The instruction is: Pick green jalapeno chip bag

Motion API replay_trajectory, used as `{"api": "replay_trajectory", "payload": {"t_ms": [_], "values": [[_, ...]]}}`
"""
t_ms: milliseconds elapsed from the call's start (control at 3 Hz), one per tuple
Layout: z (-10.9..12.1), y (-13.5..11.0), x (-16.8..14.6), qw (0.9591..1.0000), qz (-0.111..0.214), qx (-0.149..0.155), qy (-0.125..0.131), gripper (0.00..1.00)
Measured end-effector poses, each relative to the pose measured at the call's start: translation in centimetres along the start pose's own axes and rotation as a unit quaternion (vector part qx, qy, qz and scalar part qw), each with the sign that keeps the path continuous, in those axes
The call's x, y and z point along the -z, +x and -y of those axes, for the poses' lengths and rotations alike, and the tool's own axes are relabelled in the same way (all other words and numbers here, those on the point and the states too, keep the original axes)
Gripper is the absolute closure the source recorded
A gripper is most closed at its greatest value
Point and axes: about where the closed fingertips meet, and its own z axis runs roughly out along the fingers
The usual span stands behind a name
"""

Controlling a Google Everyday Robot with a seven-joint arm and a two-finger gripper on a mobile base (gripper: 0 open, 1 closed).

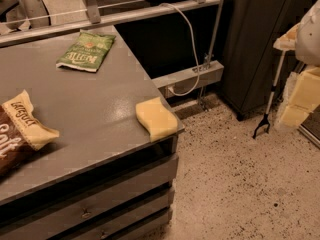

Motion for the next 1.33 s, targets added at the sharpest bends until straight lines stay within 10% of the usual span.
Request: {"api": "replay_trajectory", "payload": {"t_ms": [667, 1333], "values": [[0.6, -1.0, -0.3, 0.9998, 0.017, 0.004, 0.004, 0.00], [6.7, -12.1, -8.4, 0.9910, 0.126, 0.044, -0.008, 0.00]]}}
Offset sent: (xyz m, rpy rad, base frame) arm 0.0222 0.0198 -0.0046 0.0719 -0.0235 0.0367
